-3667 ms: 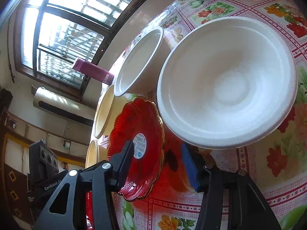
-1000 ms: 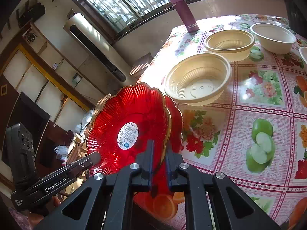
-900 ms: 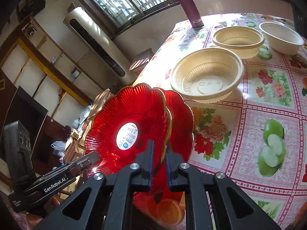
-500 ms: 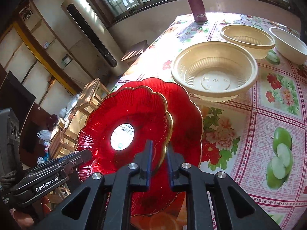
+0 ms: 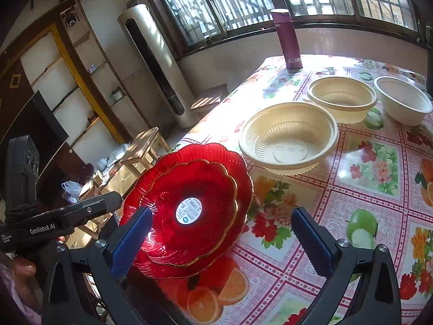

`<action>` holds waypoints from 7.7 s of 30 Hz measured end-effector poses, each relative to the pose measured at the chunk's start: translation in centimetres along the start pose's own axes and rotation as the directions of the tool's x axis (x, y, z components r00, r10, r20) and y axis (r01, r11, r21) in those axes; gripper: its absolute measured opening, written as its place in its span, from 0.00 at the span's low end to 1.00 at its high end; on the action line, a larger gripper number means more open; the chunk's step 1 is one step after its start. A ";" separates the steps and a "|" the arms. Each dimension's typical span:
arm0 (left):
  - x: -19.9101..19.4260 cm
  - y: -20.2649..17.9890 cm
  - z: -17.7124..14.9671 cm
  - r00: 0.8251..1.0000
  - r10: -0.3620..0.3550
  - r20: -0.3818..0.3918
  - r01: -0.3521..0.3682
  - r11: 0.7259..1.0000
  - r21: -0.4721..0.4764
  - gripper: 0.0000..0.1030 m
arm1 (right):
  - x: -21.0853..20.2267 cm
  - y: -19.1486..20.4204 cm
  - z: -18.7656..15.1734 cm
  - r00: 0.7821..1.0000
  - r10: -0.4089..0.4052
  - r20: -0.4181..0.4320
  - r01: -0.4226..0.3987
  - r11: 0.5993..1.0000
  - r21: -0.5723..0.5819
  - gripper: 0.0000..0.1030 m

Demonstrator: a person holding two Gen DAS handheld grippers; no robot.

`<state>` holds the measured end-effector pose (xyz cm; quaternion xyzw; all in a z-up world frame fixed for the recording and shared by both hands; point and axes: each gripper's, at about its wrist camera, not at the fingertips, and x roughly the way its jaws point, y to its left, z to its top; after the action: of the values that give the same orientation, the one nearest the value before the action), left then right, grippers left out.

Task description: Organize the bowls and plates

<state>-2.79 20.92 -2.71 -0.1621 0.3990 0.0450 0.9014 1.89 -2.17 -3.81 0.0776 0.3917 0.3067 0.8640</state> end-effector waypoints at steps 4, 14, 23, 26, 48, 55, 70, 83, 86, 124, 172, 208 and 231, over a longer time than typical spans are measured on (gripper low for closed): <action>-0.9 -2.8 0.0 0.998 -0.015 0.068 0.010 0.997 0.076 1.00 | -3.5 -3.7 -0.7 0.995 0.020 0.099 -0.026 0.998 0.056 1.00; -0.7 -13.0 -1.4 0.989 -0.114 0.093 0.082 0.951 0.297 1.00 | -11.5 -10.0 -2.2 0.923 -0.299 0.243 0.275 0.953 0.126 1.00; 0.7 -22.5 -2.9 0.981 -0.193 0.017 0.170 0.902 0.396 1.00 | -18.4 -12.7 -3.2 0.738 -0.630 0.240 0.604 0.776 0.183 1.00; 0.8 -25.1 -3.4 0.975 -0.222 -0.009 0.206 0.891 0.404 1.00 | -21.0 -13.8 -3.7 0.693 -0.686 0.222 0.650 0.727 0.219 1.00; -0.7 -33.2 -5.7 0.959 -0.279 -0.053 0.269 0.828 0.492 1.00 | -29.6 -17.6 -5.8 0.567 -0.805 0.173 0.726 0.588 0.356 1.00; -1.0 -33.9 -6.4 0.961 -0.273 -0.054 0.261 0.815 0.518 1.00 | -30.1 -17.6 -6.2 0.565 -0.806 0.176 0.724 0.587 0.363 1.00; -1.6 -34.0 -6.8 0.964 -0.263 -0.037 0.242 0.813 0.530 1.00 | -30.2 -17.0 -6.3 0.573 -0.801 0.173 0.720 0.593 0.360 1.00; -1.5 -33.9 -6.8 0.965 -0.259 -0.036 0.238 0.812 0.533 1.00 | -29.2 -16.7 -5.8 0.580 -0.797 0.168 0.724 0.599 0.343 1.00; -1.5 -33.8 -6.7 0.966 -0.257 -0.036 0.236 0.813 0.533 1.00 | -28.9 -16.7 -5.6 0.579 -0.798 0.168 0.726 0.598 0.339 1.00; -1.2 -30.4 -5.2 0.979 -0.200 0.049 0.148 0.849 0.508 1.00 | -24.9 -15.2 -4.3 0.630 -0.763 0.143 0.713 0.642 0.281 1.00; -0.1 -33.9 -4.6 0.979 -0.049 0.196 -0.062 0.848 0.527 1.00 | -25.3 -19.1 -3.9 0.572 -0.817 0.079 0.734 0.552 0.396 1.00; 1.4 -28.8 -1.9 0.994 -0.073 0.078 0.028 0.882 0.470 1.00 | -22.4 -17.8 -3.0 0.668 -0.739 0.094 0.674 0.653 0.345 1.00; 13.6 -12.3 15.8 0.962 -0.038 -0.270 0.131 0.933 0.335 1.00 | 2.5 -12.4 7.1 0.997 -0.030 -0.067 0.051 0.944 0.327 1.00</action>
<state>20.14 13.87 0.34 -0.0210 0.5074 -0.0872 0.8570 14.14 -9.84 -5.22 0.2028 0.4652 0.2216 0.8327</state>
